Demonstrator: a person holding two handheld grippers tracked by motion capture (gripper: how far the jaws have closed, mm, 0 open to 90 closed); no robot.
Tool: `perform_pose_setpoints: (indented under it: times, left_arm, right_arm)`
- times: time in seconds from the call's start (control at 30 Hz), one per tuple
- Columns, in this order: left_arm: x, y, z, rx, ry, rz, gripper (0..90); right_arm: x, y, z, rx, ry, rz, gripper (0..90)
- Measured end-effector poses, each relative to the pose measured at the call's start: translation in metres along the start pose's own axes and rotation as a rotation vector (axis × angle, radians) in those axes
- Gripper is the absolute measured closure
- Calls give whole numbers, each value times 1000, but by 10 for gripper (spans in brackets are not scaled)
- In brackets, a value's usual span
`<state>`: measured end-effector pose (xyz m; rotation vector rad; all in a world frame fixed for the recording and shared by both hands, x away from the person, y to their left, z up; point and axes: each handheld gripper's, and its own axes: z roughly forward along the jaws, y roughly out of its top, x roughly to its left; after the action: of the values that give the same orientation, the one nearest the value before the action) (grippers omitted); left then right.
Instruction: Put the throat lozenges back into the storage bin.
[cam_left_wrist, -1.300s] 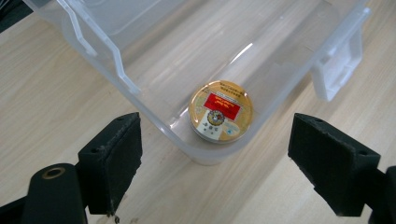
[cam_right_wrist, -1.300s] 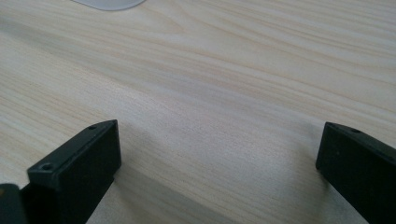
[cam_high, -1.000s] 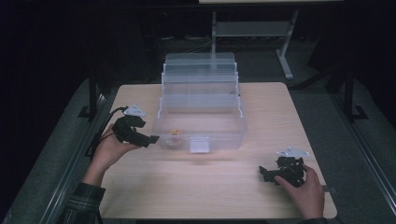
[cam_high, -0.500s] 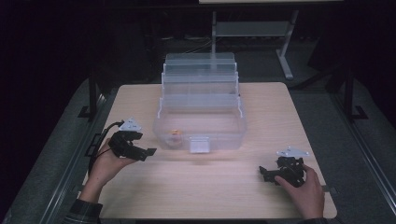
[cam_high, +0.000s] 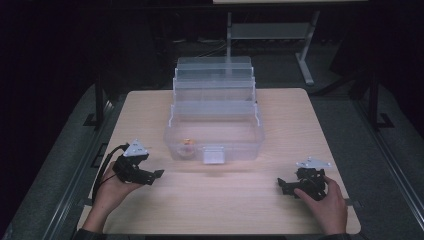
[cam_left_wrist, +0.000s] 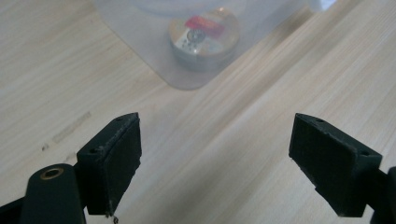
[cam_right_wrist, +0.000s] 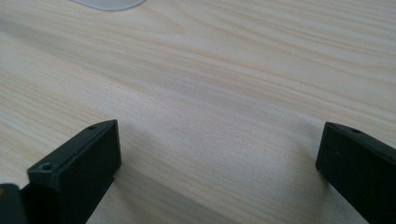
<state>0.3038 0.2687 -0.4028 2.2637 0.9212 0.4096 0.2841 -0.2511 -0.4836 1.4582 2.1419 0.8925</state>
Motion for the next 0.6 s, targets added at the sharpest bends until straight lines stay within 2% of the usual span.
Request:
perform_pose_setpoints:
  times: [0.23, 0.6]
  left_arm:
    - [-5, -24, 0, -27, 7, -31, 163]
    - [-14, -44, 0, -46, 29, -44, 163]
  right_arm:
    - [0, 0, 0, 0, 0, 0, 0]
    - [0, 0, 0, 0, 0, 0, 0]
